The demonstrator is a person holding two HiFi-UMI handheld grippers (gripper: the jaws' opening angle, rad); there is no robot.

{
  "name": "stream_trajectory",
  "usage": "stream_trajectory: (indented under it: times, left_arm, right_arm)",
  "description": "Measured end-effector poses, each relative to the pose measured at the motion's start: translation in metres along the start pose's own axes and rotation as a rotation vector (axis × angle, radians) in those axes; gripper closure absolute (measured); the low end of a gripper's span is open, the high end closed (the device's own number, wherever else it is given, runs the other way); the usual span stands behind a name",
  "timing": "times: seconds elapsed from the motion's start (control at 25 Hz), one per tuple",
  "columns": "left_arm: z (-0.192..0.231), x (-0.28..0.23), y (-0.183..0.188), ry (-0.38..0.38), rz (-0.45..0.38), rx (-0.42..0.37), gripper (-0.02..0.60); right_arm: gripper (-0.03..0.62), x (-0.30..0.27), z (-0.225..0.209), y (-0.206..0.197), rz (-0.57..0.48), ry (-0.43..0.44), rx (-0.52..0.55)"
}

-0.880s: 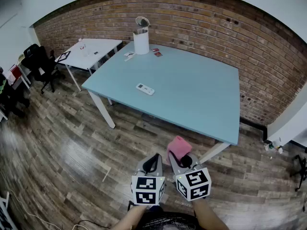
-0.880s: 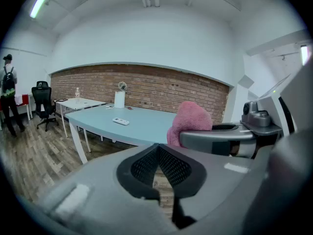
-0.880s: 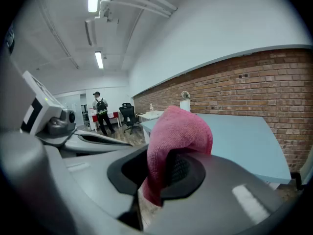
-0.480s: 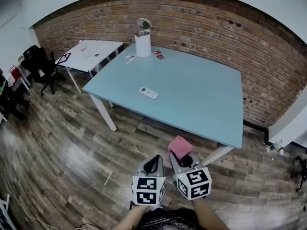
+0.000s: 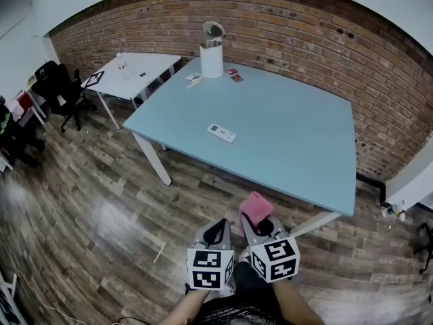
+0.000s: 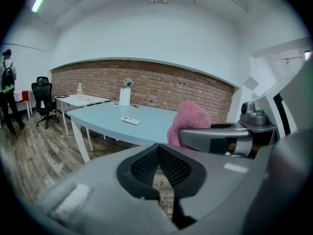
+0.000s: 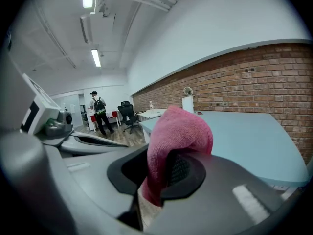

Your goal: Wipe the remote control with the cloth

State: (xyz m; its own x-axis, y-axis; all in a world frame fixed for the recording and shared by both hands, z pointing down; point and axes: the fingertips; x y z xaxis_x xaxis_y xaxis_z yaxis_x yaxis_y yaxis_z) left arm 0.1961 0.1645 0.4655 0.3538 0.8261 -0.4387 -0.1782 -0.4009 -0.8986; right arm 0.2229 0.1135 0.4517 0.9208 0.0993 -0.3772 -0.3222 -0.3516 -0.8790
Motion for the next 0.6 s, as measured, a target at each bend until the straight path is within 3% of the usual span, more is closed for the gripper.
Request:
stream_trajectory:
  times: [0.6]
  left_arm:
    - [0.065, -0.092, 0.028, 0.002, 0.049, -0.032, 0.586]
  right_arm:
    - [0.539, -0.102, -0.040, 0.048, 0.010, 0.031, 0.012]
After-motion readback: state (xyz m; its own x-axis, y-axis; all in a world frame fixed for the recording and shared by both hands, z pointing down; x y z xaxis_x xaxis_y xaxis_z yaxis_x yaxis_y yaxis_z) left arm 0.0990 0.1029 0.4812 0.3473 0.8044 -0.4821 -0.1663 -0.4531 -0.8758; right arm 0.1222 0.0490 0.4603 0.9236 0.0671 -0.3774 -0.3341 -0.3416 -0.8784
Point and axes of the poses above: the fingertips, and each gripper's own axes: x backward along the fingers, z to its left, y out of its top, and after that the axes turned 11 degrees about -x, right-handed
